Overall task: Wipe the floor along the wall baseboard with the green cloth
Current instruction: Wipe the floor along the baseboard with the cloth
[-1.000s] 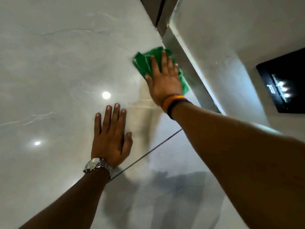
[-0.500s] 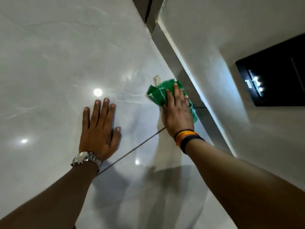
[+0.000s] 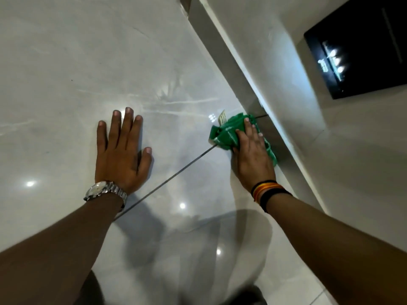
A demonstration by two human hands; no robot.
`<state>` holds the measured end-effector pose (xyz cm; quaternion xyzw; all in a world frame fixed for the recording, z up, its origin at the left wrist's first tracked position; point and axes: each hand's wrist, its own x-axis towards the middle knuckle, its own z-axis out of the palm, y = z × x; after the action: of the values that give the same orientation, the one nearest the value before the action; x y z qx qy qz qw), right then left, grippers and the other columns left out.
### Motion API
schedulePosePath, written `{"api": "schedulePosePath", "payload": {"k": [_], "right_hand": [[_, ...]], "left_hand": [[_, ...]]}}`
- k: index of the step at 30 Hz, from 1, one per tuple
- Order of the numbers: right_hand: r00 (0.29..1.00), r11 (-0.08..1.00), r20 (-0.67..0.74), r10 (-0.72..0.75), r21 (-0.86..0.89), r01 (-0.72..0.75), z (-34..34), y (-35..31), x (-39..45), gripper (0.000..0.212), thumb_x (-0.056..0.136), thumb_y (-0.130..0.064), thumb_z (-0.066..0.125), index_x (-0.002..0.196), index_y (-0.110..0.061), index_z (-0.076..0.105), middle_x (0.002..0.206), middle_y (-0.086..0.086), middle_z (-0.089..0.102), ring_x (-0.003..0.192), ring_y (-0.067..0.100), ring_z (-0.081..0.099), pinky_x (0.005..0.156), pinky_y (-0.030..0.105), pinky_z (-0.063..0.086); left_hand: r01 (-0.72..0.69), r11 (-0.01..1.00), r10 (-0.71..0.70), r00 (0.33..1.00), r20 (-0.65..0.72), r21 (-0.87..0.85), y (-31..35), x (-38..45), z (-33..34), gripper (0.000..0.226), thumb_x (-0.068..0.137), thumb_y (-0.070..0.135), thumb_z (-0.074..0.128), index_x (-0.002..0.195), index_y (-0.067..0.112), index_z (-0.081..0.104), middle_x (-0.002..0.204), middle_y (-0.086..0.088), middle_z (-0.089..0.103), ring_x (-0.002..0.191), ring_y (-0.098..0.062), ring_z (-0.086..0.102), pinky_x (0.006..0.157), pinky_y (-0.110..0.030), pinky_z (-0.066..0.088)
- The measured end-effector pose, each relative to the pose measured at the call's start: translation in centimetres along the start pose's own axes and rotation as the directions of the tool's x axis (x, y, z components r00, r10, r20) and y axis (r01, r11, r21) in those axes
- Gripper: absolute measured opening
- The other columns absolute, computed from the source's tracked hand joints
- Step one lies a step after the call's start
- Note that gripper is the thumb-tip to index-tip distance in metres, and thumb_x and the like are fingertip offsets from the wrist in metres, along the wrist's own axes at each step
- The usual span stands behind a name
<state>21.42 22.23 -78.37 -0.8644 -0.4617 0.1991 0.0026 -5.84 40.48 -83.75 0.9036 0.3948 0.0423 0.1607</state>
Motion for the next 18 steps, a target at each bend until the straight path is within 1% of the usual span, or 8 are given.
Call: {"api": "schedulePosePath", "payload": {"k": [3,5,7,10,12,15,17,18], "right_hand": [[0.998,0.999,-0.036,0.044,0.025,-0.043,0.0,-1.0,0.6,0.042,0.101,-0.02,0.05,0.141,-0.008,0.046,0.167,0.014,0.024,0.149,0.038,0.032,0.118,0.057,0.035],[0.994,0.996,-0.067,0.085,-0.016,-0.087,-1.1,-1.3,1.3,0.042,0.097,-0.019,0.054,0.137,-0.01,0.047,0.159,0.015,0.04,0.126,0.043,0.058,0.09,0.055,0.055],[0.986,0.993,-0.113,0.119,-0.014,-0.121,-2.3,-1.8,2.3,0.051,0.094,-0.019,0.055,0.143,-0.009,0.044,0.143,0.019,0.058,0.099,0.044,0.069,0.073,0.049,0.057],[0.983,0.969,-0.122,0.137,0.222,-0.107,-2.8,-3.8,0.6,0.05,0.095,-0.022,0.049,0.145,-0.016,0.044,0.129,0.016,0.068,0.104,0.039,0.067,0.086,0.045,0.054],[0.983,0.888,-0.081,0.164,0.447,-0.111,-3.0,-5.1,-1.6,0.037,0.093,-0.03,0.042,0.127,-0.022,0.053,0.107,0.009,0.073,0.093,0.033,0.067,0.081,0.044,0.054],[0.942,0.649,-0.083,0.325,0.744,-0.158,-3.1,-5.0,-2.3,0.019,0.087,-0.028,0.038,0.087,-0.022,0.055,0.074,-0.002,0.06,0.069,0.014,0.057,0.064,0.034,0.047],[0.892,0.571,-0.101,0.44,0.799,-0.191,-3.1,-3.6,-1.9,0.019,0.087,-0.024,0.04,0.071,-0.025,0.05,0.067,-0.009,0.052,0.063,0.004,0.049,0.061,0.028,0.041],[0.883,0.607,-0.099,0.46,0.761,-0.23,-3.2,-2.6,-2.0,0.019,0.088,-0.024,0.042,0.074,-0.025,0.054,0.071,-0.008,0.056,0.066,0.003,0.052,0.064,0.028,0.043]], "left_hand": [[0.003,1.0,-0.003,1.0,0.003,0.006,0.0,-0.2,0.0,0.081,0.099,0.044,0.038,0.172,0.016,0.017,0.183,-0.009,0.008,0.17,-0.03,0.002,0.137,-0.053,-0.005],[-0.005,1.0,0.005,1.0,0.001,-0.004,0.0,-0.2,0.0,0.082,0.099,0.044,0.039,0.173,0.017,0.016,0.183,-0.007,0.005,0.17,-0.029,0.001,0.137,-0.053,-0.006],[-0.004,1.0,0.004,1.0,-0.007,0.004,0.1,-0.2,0.1,0.081,0.099,0.044,0.038,0.173,0.017,0.016,0.184,-0.007,0.006,0.17,-0.029,0.001,0.137,-0.054,-0.005],[0.002,1.0,-0.002,1.0,-0.014,0.008,0.3,-0.4,0.1,0.08,0.1,0.043,0.038,0.172,0.016,0.019,0.183,-0.009,0.009,0.17,-0.031,0.004,0.136,-0.058,0.0],[0.001,1.0,-0.001,1.0,-0.018,0.0,0.4,-0.3,-0.3,0.08,0.099,0.043,0.038,0.172,0.015,0.02,0.183,-0.01,0.011,0.17,-0.033,0.005,0.136,-0.059,0.001],[0.002,1.0,-0.002,1.0,-0.001,-0.011,0.6,-0.2,-0.6,0.08,0.099,0.042,0.039,0.172,0.013,0.02,0.183,-0.012,0.01,0.17,-0.034,0.005,0.136,-0.057,-0.002],[0.002,1.0,-0.002,1.0,0.01,-0.009,0.6,-0.3,-0.7,0.08,0.1,0.042,0.039,0.172,0.013,0.019,0.183,-0.013,0.01,0.17,-0.034,0.004,0.136,-0.056,-0.003],[0.0,1.0,0.0,1.0,0.013,-0.013,0.7,-0.3,-0.7,0.08,0.1,0.042,0.039,0.172,0.013,0.019,0.183,-0.012,0.01,0.17,-0.033,0.004,0.136,-0.056,-0.003]]}}
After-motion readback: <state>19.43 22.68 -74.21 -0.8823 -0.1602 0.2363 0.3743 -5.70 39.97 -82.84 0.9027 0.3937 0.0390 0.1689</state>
